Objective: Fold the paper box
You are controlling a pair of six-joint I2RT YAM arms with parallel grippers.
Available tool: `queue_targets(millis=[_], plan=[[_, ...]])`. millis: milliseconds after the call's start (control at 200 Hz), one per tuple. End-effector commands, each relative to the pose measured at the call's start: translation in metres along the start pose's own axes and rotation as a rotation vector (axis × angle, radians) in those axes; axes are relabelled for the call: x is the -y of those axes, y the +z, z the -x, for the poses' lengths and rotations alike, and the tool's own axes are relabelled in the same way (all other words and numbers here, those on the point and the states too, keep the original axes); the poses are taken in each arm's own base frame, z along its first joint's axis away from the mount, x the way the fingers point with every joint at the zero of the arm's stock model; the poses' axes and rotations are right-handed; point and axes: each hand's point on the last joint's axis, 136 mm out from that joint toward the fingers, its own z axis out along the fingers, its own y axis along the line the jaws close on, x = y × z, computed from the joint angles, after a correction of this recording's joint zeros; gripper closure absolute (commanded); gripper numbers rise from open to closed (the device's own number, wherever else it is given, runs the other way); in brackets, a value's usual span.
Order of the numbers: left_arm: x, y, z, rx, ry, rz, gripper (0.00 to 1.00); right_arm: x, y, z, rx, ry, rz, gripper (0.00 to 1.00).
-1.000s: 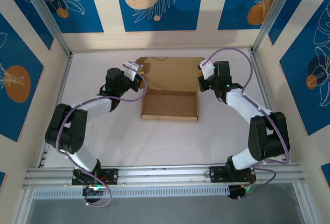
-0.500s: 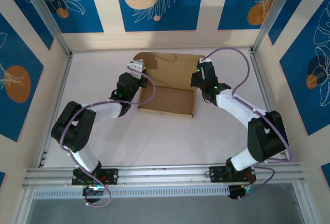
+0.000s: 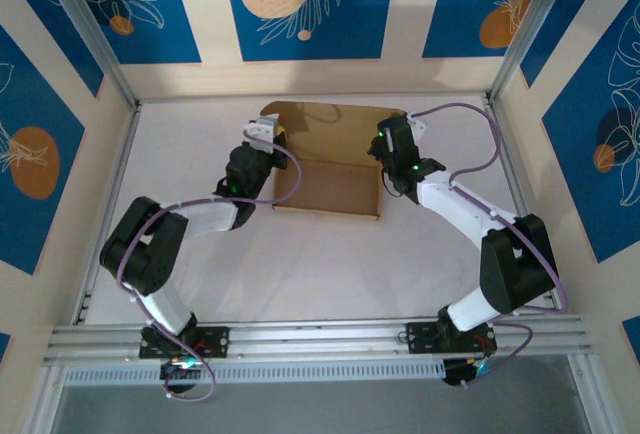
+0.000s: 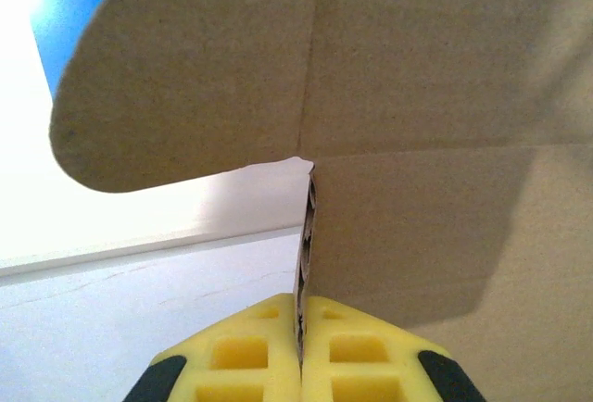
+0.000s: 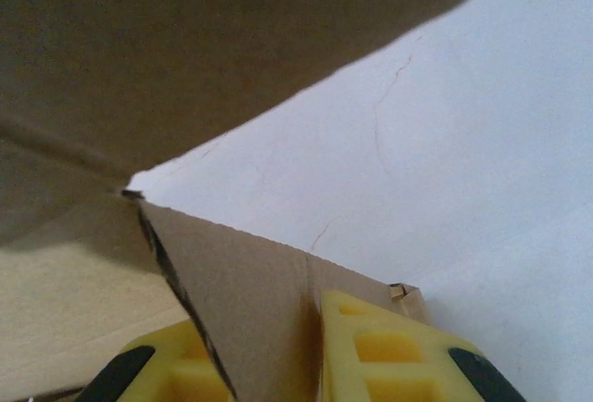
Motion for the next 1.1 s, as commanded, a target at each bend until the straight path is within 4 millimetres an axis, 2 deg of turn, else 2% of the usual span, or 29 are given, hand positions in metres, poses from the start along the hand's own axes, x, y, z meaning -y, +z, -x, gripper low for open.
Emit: queue_targets(millis=[0, 315, 400, 725, 840, 940, 1096], plan=[[0.04, -0.005, 0.019, 0.065, -0.055, -0.146, 1.0, -0.036, -0.004, -0.004, -0.014, 0.079, 0.098, 0.8], [0.04, -0.003, 0.01, 0.073, -0.164, -0.14, 0.98, -0.042, 0.007, -0.019, -0.058, 0.103, 0.098, 0.73], [0.041, -0.002, 0.007, 0.078, -0.202, -0.138, 0.95, -0.044, 0.007, -0.018, -0.057, 0.128, 0.105, 0.72], [0.039, -0.001, 0.005, 0.079, -0.226, -0.13, 0.95, -0.052, 0.007, -0.018, -0.074, 0.136, 0.135, 0.65], [0.041, -0.001, 0.004, 0.078, -0.237, -0.14, 0.89, -0.054, 0.006, -0.019, -0.085, 0.148, 0.143, 0.64], [0.041, -0.004, 0.0, 0.071, -0.232, -0.138, 0.82, -0.054, 0.004, -0.02, -0.09, 0.11, 0.148, 0.64], [0.038, -0.014, -0.014, 0.049, -0.221, -0.137, 0.81, -0.042, -0.001, -0.027, -0.078, 0.01, 0.156, 0.65]])
